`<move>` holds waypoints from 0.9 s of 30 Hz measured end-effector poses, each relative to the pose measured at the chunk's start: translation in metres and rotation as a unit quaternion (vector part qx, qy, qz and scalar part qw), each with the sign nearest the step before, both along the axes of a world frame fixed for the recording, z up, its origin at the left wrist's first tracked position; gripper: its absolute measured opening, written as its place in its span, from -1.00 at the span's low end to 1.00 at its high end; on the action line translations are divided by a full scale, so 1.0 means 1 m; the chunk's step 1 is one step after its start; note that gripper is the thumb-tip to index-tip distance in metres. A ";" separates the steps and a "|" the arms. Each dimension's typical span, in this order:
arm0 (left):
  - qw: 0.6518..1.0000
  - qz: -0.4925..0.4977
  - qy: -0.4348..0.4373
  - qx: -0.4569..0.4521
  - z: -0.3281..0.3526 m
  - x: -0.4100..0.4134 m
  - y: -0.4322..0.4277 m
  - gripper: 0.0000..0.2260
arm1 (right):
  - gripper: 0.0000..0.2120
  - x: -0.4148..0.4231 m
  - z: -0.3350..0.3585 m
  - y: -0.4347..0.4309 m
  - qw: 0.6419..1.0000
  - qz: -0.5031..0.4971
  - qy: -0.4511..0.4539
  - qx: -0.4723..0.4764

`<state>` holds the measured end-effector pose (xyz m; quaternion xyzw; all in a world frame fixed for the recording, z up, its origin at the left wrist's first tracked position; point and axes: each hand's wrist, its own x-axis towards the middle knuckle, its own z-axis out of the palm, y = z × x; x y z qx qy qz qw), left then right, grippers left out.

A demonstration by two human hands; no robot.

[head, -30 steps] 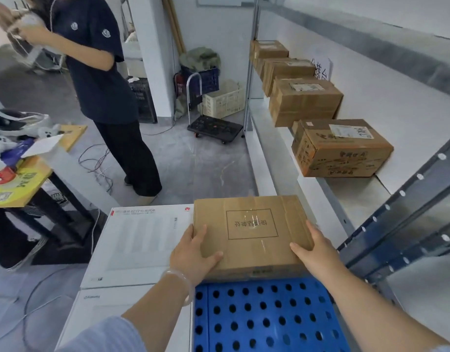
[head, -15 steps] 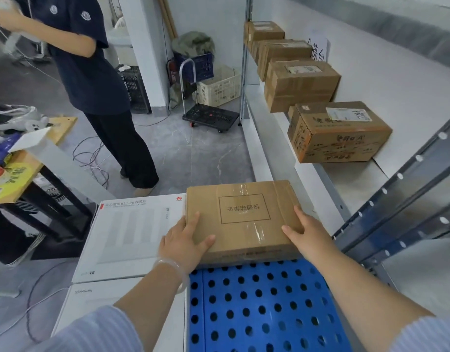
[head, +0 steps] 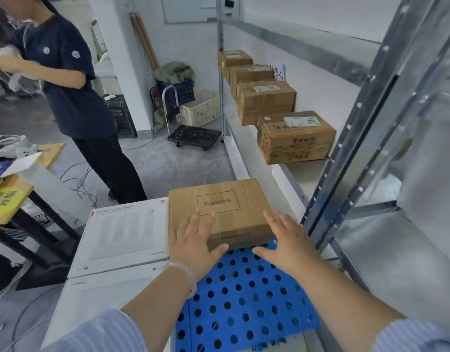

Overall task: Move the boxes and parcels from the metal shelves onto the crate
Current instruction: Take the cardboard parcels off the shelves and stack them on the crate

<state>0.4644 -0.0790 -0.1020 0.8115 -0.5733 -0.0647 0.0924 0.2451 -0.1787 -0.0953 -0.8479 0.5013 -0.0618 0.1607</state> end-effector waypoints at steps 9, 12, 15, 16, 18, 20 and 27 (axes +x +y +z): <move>0.968 -0.235 -0.043 -0.073 0.054 -0.103 -0.014 -0.31 | -0.01 -0.099 0.040 0.085 0.989 -0.093 0.058 -0.099; 0.943 -0.318 -0.049 -0.083 0.059 -0.140 0.008 -0.29 | -0.03 -0.129 0.038 0.141 0.983 -0.154 0.060 -0.083; 0.920 -0.382 -0.033 -0.082 0.055 -0.180 0.038 -0.29 | -0.04 -0.156 0.034 0.202 0.967 -0.233 0.059 -0.084; 0.912 -0.401 -0.029 -0.080 0.054 -0.195 0.049 -0.29 | -0.03 -0.165 0.034 0.221 0.961 -0.258 0.059 -0.085; 0.895 -0.439 -0.025 -0.074 0.052 -0.225 0.071 -0.28 | -0.07 -0.184 0.036 0.259 0.945 -0.306 0.075 -0.088; 0.876 -0.476 -0.012 -0.070 0.051 -0.254 0.091 -0.27 | -0.09 -0.202 0.038 0.297 0.927 -0.352 0.090 -0.091; 0.803 -0.589 0.052 -0.078 0.072 -0.368 0.181 -0.25 | -0.13 -0.271 0.064 0.424 0.854 -0.499 0.096 -0.115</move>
